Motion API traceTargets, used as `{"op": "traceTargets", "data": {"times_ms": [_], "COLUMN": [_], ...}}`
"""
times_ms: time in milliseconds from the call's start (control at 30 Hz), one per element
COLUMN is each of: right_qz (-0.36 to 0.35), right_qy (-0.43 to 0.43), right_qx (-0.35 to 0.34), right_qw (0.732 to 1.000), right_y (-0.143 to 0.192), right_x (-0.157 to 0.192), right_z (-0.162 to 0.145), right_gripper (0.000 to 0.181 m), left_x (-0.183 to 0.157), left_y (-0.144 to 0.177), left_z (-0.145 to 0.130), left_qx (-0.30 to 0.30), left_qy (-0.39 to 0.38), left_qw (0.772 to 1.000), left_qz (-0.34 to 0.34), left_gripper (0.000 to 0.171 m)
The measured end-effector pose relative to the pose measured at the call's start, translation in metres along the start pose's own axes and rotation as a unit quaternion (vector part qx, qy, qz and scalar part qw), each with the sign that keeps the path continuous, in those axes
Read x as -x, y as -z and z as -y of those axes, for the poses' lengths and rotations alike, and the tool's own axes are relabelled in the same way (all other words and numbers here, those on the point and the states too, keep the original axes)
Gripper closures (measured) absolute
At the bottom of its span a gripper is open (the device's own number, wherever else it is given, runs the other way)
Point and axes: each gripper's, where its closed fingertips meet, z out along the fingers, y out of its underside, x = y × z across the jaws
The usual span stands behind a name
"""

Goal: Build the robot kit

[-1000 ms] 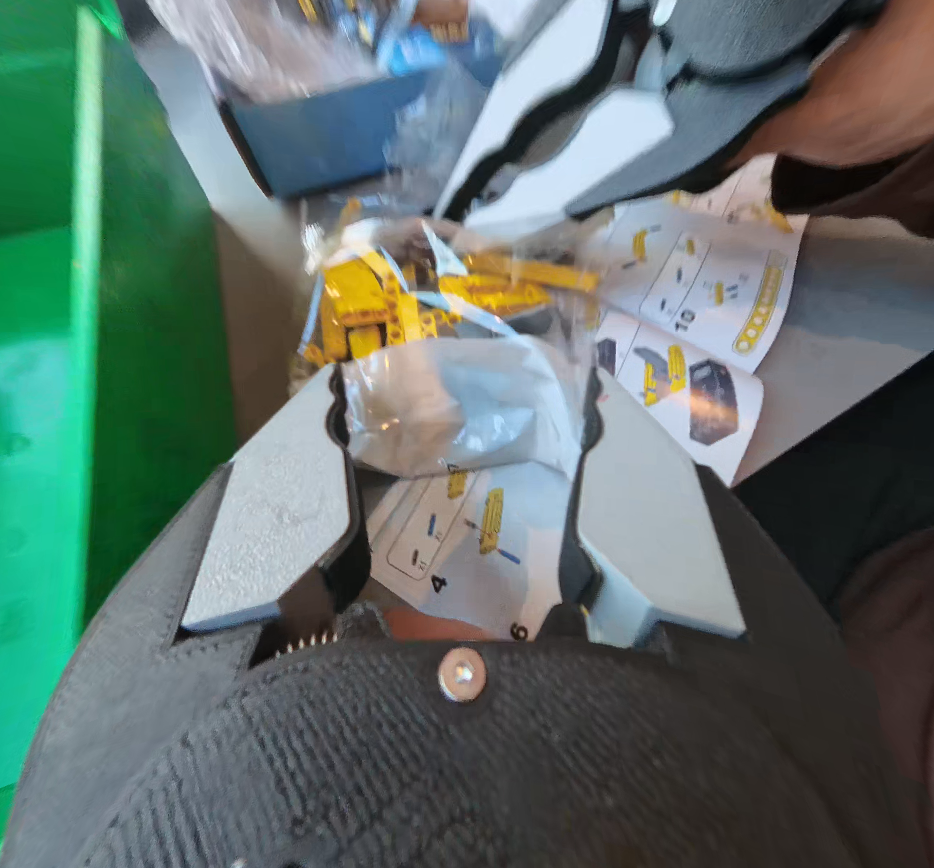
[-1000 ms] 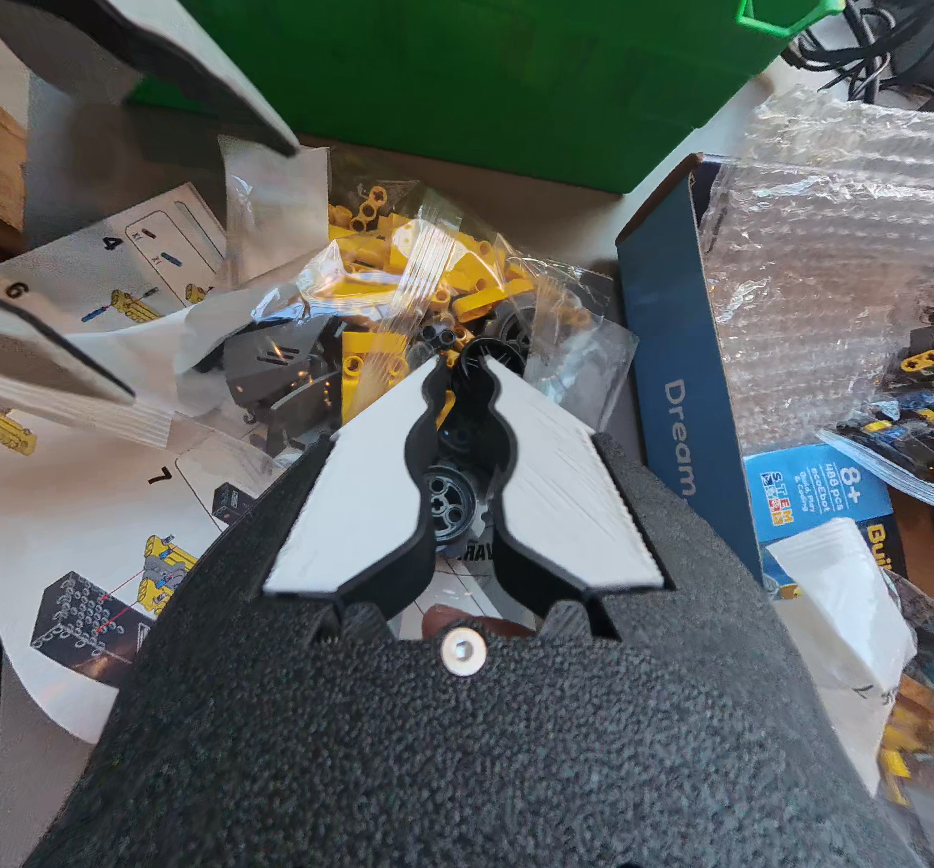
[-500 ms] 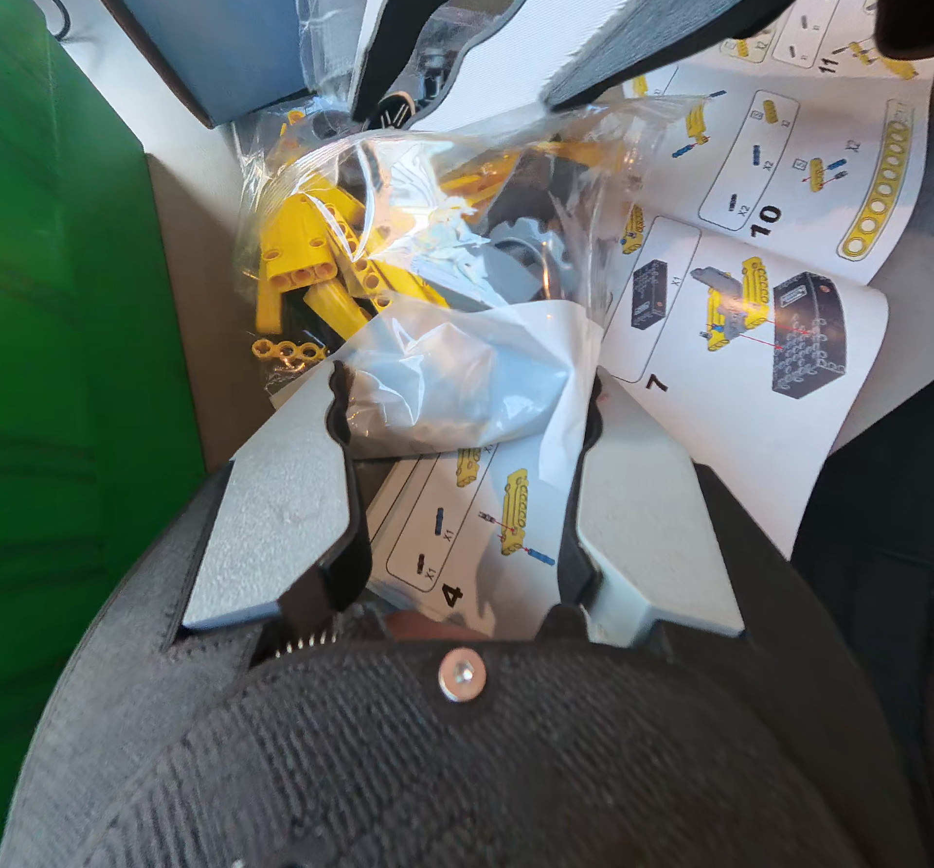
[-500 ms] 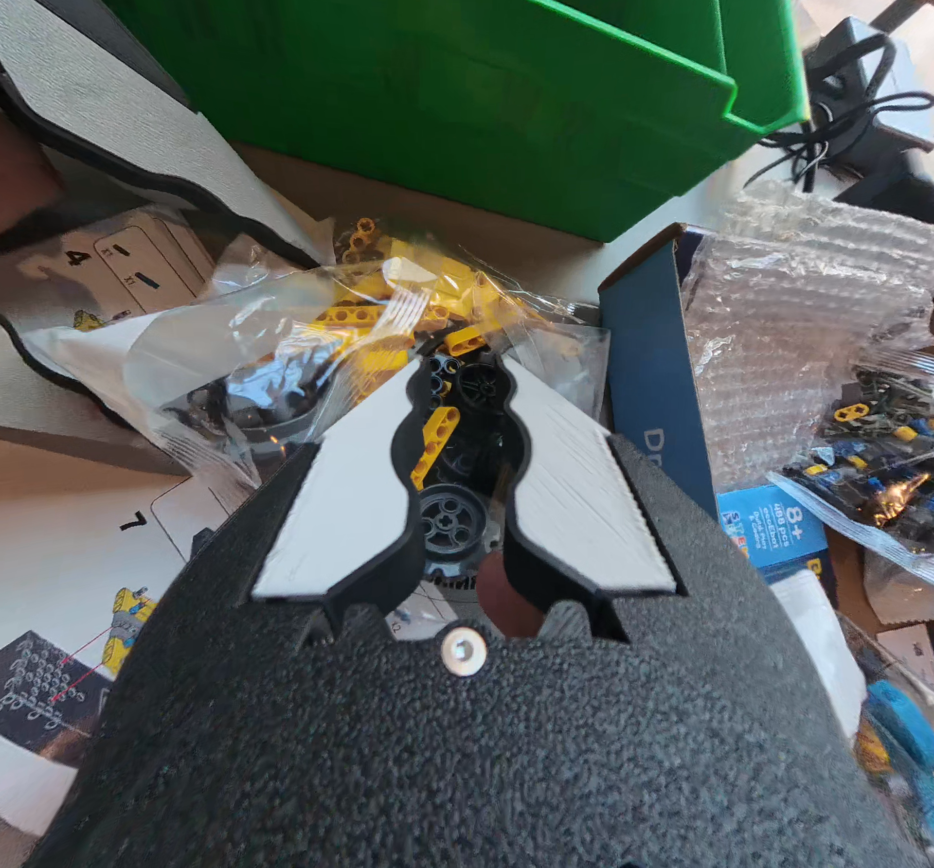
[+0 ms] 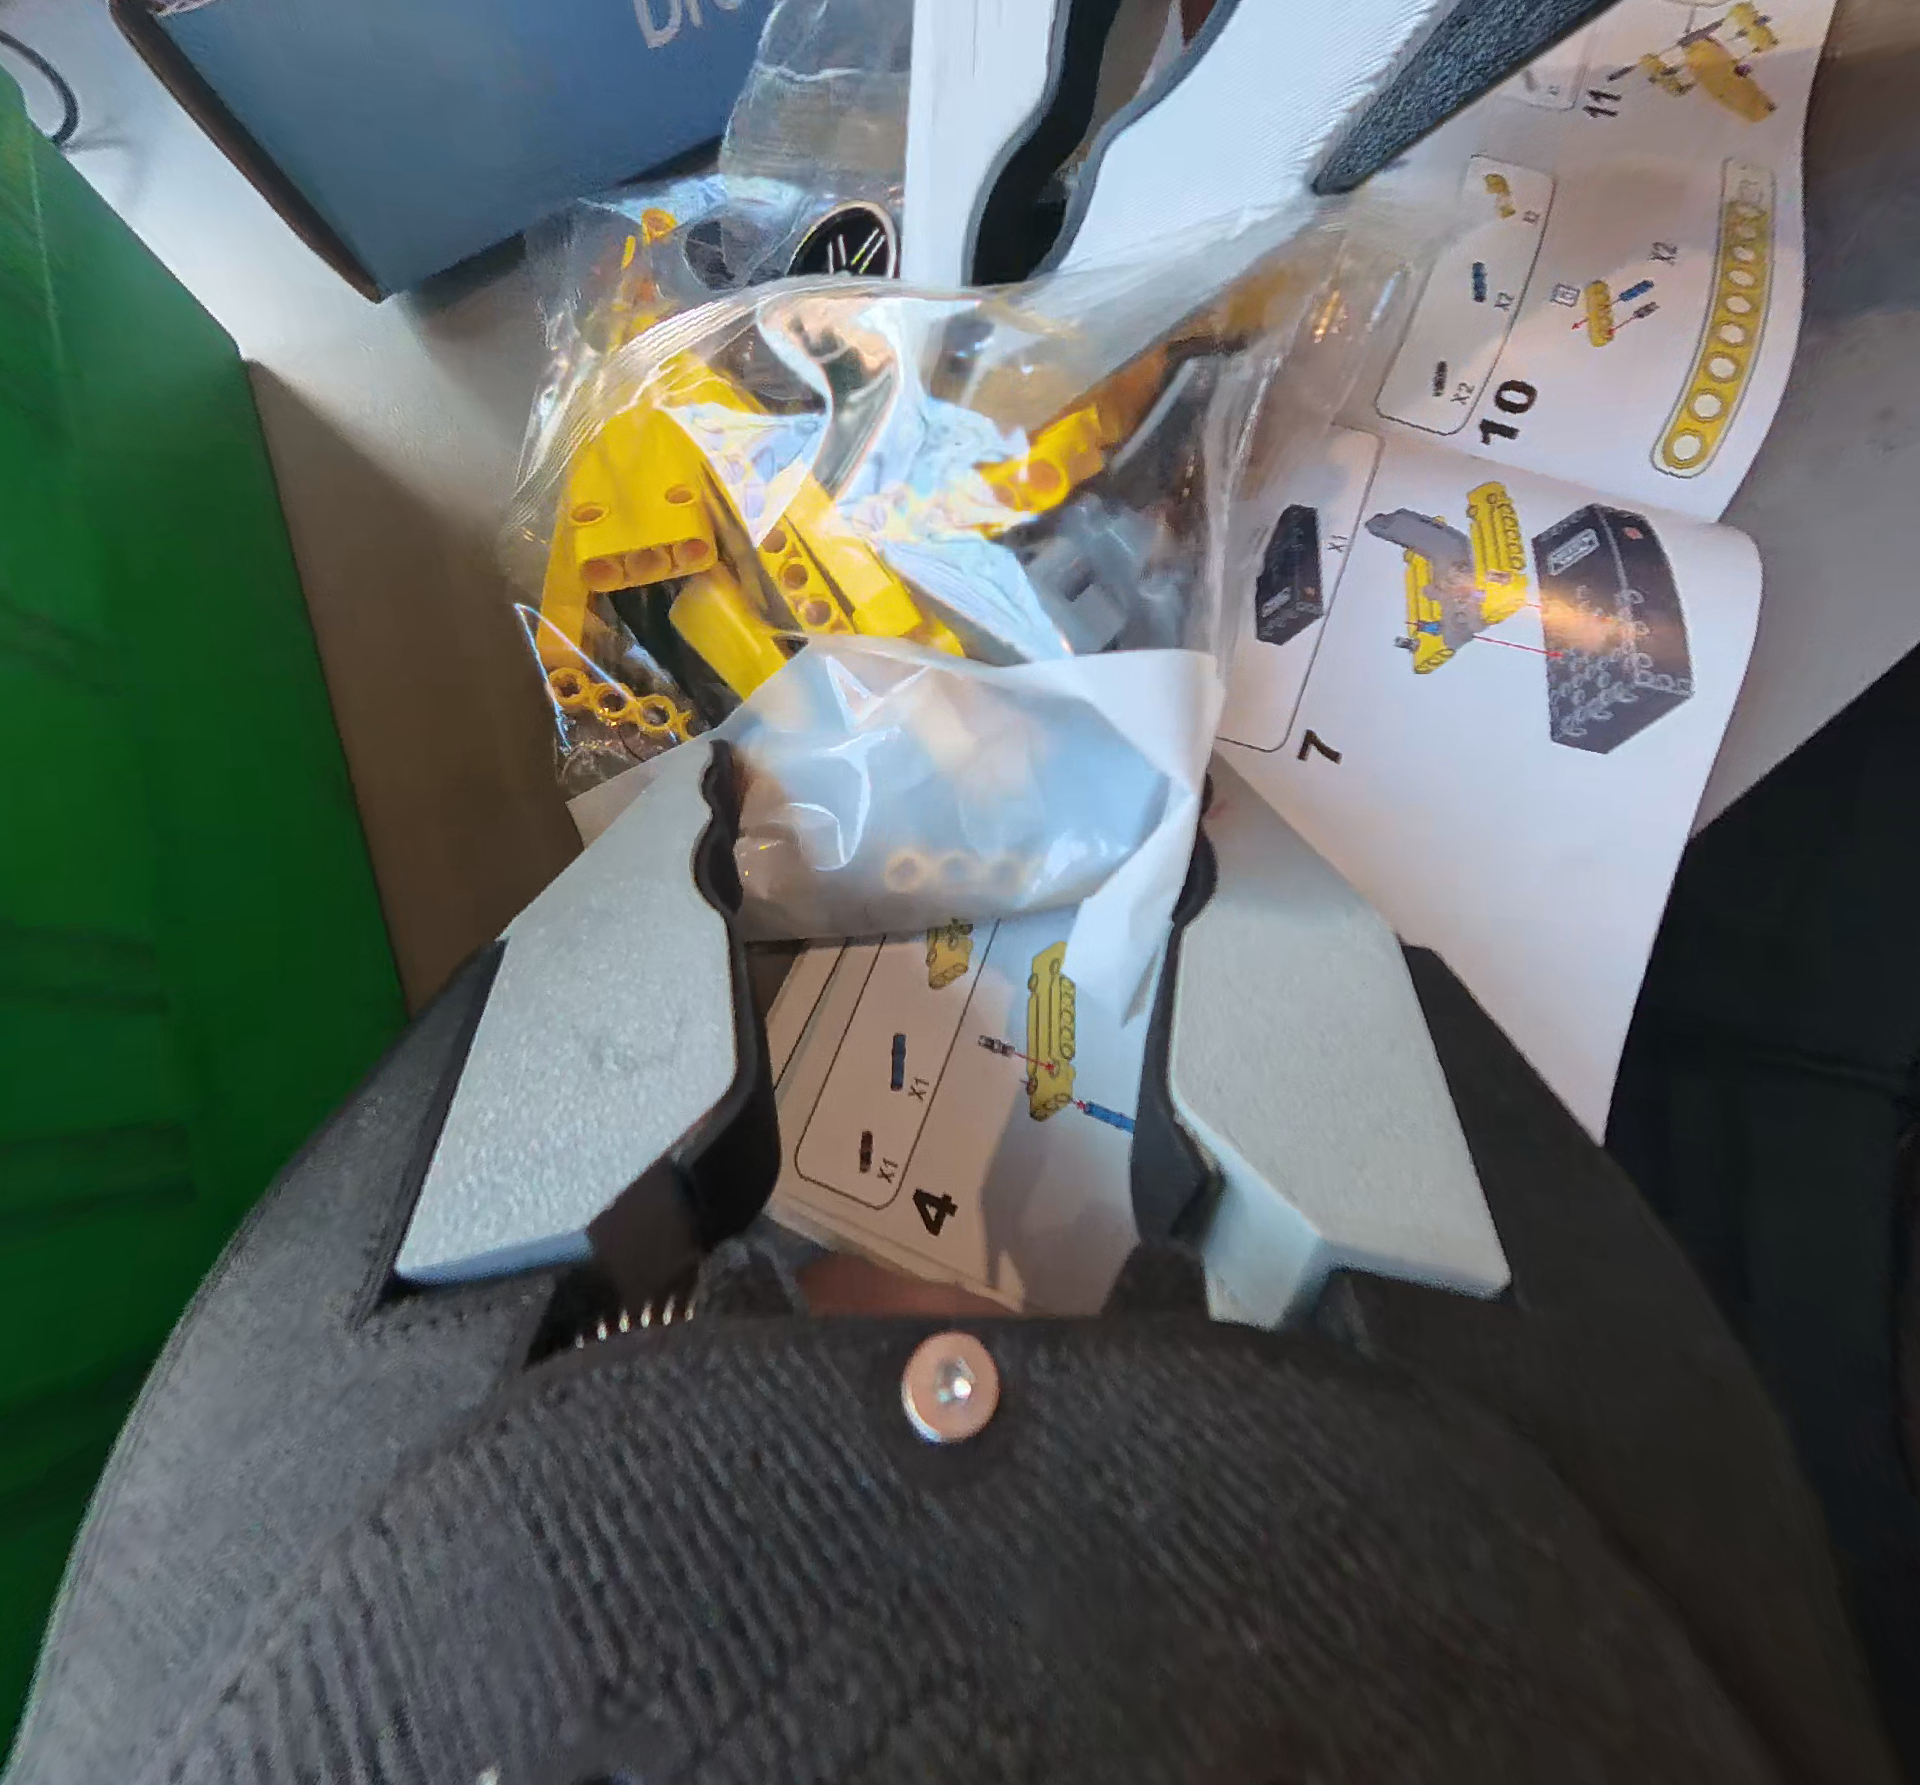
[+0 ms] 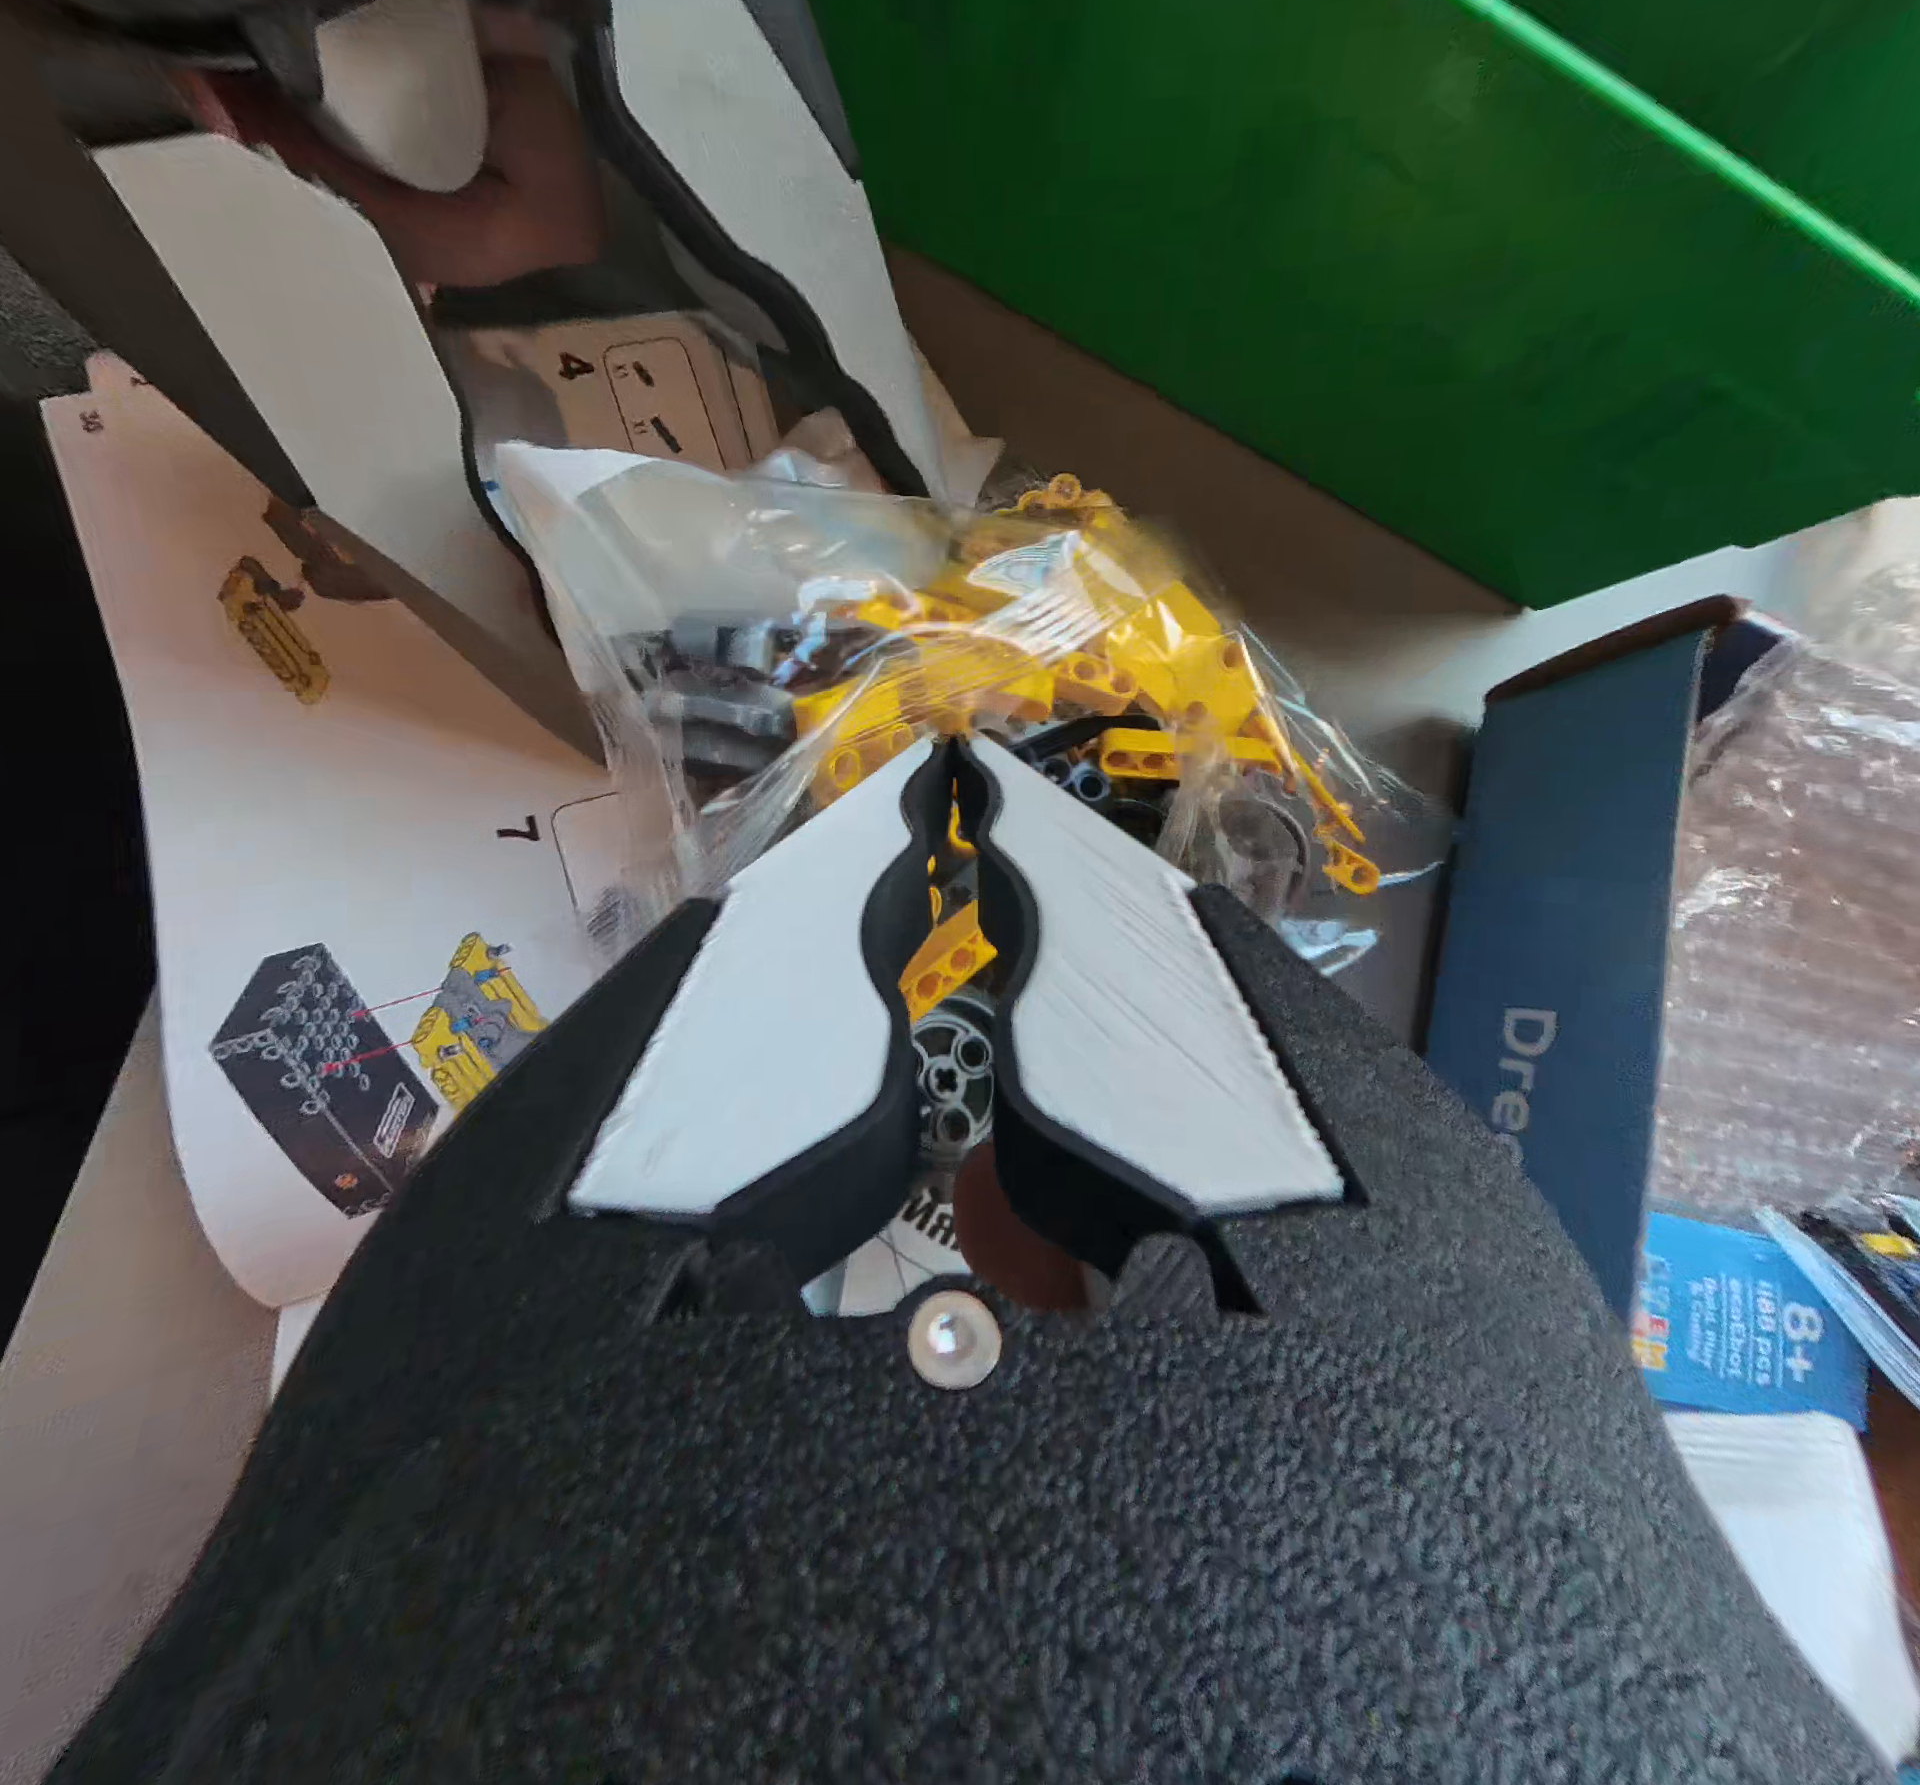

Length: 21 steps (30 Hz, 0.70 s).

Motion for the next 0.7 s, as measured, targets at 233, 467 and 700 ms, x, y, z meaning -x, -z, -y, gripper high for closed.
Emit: {"op": "traceTargets", "data": {"times_ms": [233,467,700], "right_qz": [-0.042,-0.183,-0.176], "right_qy": [0.004,0.008,-0.127], "right_qx": [0.003,0.088,0.079], "right_qw": [0.999,0.979,0.973], "right_y": [0.008,0.002,-0.011], "right_x": [-0.007,-0.037,-0.037], "right_z": [-0.001,-0.013,-0.017], "right_gripper": [0.181,0.172,0.174], "left_x": [-0.008,-0.009,-0.011], "left_y": [0.002,0.002,0.001], "left_z": [-0.002,-0.001,0.000], "left_qx": [-0.003,-0.005,-0.005], "left_qy": [-0.016,-0.018,-0.019], "left_qw": [0.999,0.999,0.999], "left_qz": [-0.030,-0.033,-0.030], "left_gripper": [0.090,0.091,0.092]}}
